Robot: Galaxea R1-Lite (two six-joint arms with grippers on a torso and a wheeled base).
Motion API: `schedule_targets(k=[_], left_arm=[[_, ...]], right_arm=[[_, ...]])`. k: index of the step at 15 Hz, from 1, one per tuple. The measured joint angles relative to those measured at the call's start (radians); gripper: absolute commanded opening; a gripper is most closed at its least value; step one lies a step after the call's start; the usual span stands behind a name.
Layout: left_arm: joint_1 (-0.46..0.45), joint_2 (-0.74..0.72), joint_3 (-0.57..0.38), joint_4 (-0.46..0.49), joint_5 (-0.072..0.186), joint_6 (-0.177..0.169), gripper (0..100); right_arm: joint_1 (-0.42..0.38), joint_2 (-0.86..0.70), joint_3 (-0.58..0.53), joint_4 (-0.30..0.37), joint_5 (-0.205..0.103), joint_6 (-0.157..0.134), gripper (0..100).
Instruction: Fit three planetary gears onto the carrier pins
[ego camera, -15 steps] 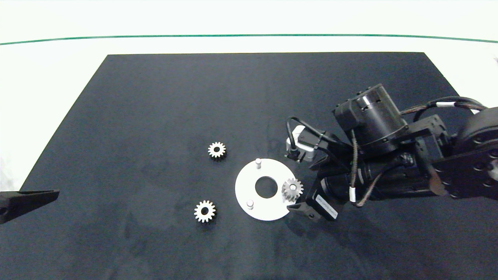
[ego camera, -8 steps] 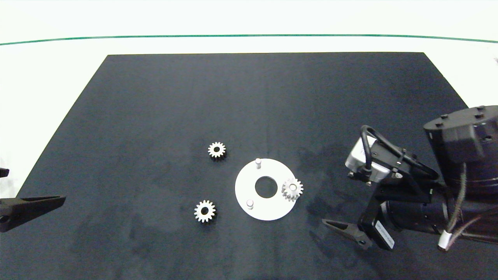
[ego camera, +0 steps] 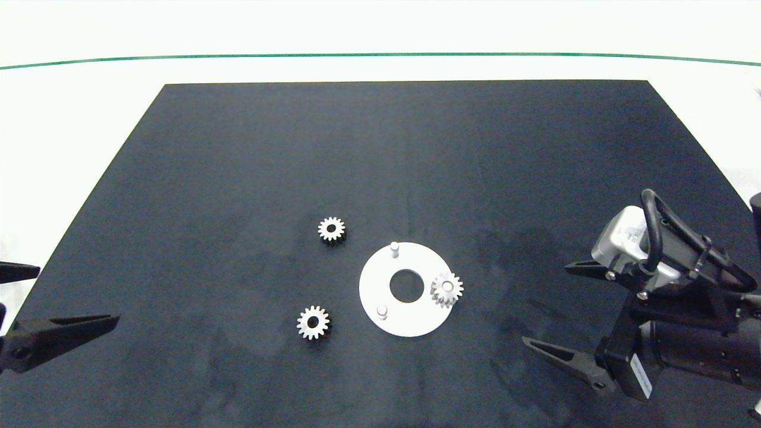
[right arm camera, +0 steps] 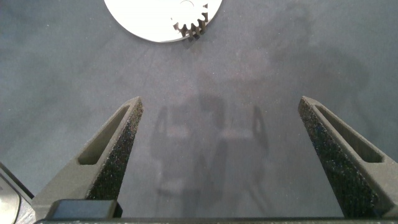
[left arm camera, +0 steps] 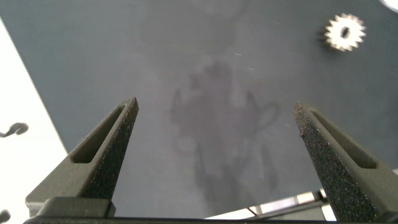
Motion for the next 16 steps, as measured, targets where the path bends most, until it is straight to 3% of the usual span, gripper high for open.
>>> schedule_targets(k=[3, 7, 9, 10, 12, 13, 16], left_arm=[[-0.092, 0.026, 0.022, -0.005, -0.001, -0.038, 100], [-0.149, 0.077, 0.036, -0.014, 0.001, -0.067, 100], [-0.182, 0.11, 0.054, -0.071, 0.003, -0.1, 100], [-0.197, 0.128, 0.072, -0.107, 0.014, -0.115, 100], [-0.233, 0.162, 0.119, -0.18, 0.094, -0.124, 100], [-0.256, 0.177, 0.143, -0.212, 0.12, -0.138, 100], [-0.289, 0.2, 0.169, -0.224, 0.128, -0.153, 100]], right_arm=[[0.001, -0.017, 0.004, 0.0, 0.0, 0.0, 100], [0.004, -0.031, 0.004, 0.001, 0.0, -0.001, 100], [0.005, -0.033, 0.005, 0.001, 0.0, -0.001, 100], [0.006, -0.034, 0.006, 0.001, 0.001, 0.0, 100], [0.007, -0.037, 0.011, 0.0, 0.001, -0.001, 100], [0.011, -0.038, 0.013, 0.0, 0.001, -0.001, 100], [0.044, -0.042, 0.019, 0.0, 0.001, 0.0, 100]])
